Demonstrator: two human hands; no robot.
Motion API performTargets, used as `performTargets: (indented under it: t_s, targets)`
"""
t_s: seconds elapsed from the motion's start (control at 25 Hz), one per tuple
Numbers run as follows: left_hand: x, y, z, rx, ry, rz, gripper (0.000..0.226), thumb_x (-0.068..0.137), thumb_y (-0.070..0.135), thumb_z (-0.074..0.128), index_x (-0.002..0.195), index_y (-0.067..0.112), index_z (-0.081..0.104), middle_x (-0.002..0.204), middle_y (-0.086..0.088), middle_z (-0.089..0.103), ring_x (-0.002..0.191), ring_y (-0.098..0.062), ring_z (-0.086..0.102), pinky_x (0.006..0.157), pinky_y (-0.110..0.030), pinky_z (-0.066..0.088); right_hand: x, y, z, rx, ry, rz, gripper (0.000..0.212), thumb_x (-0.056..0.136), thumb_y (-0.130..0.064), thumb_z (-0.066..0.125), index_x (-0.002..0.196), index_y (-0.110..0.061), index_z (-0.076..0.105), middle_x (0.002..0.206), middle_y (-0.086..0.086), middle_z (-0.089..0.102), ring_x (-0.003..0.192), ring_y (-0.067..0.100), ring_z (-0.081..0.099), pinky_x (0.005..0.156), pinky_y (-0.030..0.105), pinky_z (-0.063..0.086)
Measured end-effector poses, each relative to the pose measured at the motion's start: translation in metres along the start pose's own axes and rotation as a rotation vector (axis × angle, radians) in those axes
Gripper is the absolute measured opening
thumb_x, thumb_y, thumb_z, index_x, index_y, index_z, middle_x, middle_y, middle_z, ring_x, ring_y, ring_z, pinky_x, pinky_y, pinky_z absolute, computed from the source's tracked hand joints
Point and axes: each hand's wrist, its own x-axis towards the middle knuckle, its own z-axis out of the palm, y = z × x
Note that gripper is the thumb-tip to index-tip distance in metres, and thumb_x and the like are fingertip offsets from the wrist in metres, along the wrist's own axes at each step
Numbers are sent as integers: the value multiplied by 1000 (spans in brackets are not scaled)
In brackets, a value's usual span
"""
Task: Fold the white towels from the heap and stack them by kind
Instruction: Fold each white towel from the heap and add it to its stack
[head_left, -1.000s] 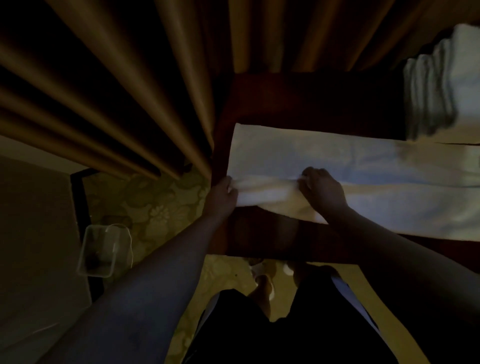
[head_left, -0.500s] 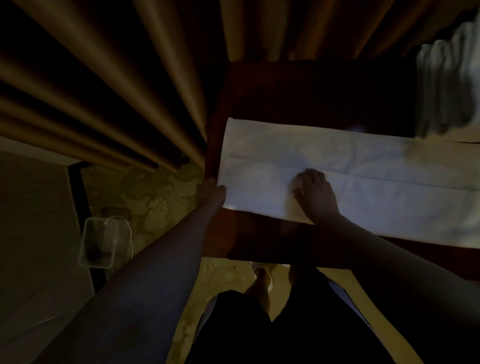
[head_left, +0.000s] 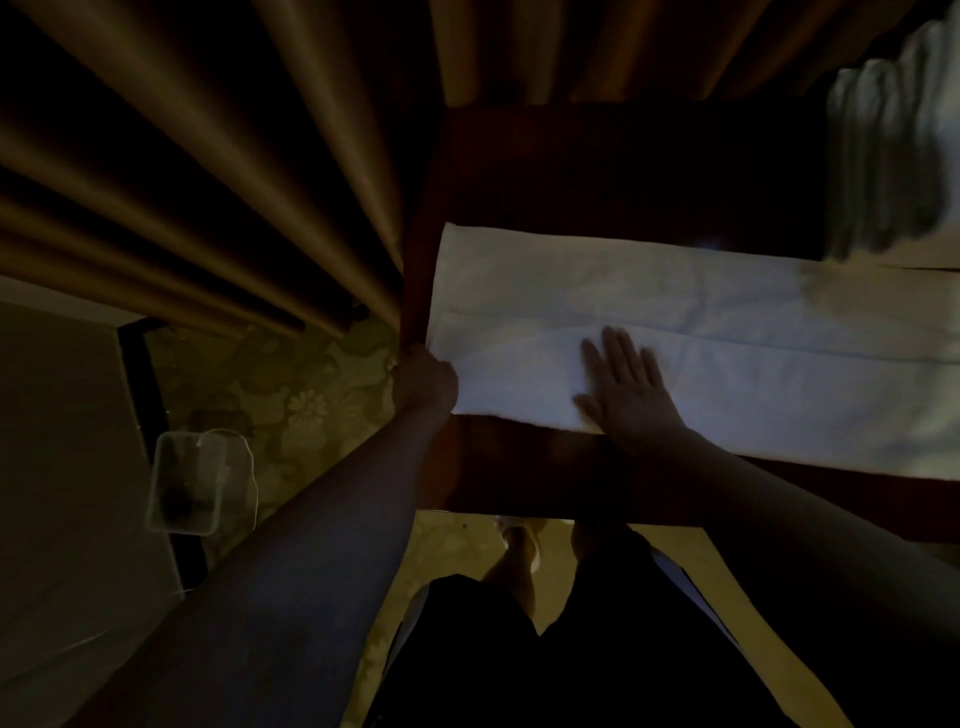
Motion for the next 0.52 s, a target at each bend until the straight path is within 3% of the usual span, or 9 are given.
performTargets:
  t_s: [0.08,0.16,0.24,0.32,0.36,0.44,0.52]
  targets:
    - [-7,5,1,318,145,90,50,93,21,48,138,5,32,141,-17,40,126,-33,44,103,-42,38,3,-2,-4,-6,-4,14,76,93,-59,23,153,-19,2,159,11,-8,147,25,-12,118,46,-4]
    - [-12,9,1,472,229,410,58,88,21,51,141,10,30,142,-15,38,126,-32,41,102,-41,35,0,-10,-12,2,46,14,65,94,-44,40,148,-11,28,155,20,22,145,35,17,115,49,17]
    - [-23,12,10,453,35,730,58,85,19,53,141,14,37,146,-14,34,128,-32,36,101,-41,34,-7,-13,-11,-14,56,-10,55,89,-37,37,133,-6,47,134,21,47,127,39,43,104,46,34]
    - [-36,17,20,460,-103,779,53,88,21,52,139,16,40,148,-15,30,129,-32,32,100,-41,32,-15,-11,-6,-29,-17,-17,58,88,-38,31,134,-5,45,131,20,48,124,38,44,104,46,34]
    - [-42,23,23,476,-80,754,51,89,23,51,138,15,41,147,-15,31,128,-33,32,99,-42,31,-17,-11,-4,-31,-18,-21,59,88,-36,33,136,-4,43,134,20,47,127,38,42,106,47,34]
    - [-58,35,26,539,-14,772,45,90,24,50,133,12,45,140,-13,39,123,-33,37,99,-44,29,-23,-8,-6,41,26,17,55,87,-30,47,135,-3,46,136,22,47,128,39,42,107,47,34]
    - [-76,47,34,569,-25,920,40,90,21,48,129,11,48,135,-12,45,120,-32,40,101,-45,26,-37,-1,-15,111,89,124,50,83,-22,61,128,-3,51,135,22,48,125,38,44,102,44,37]
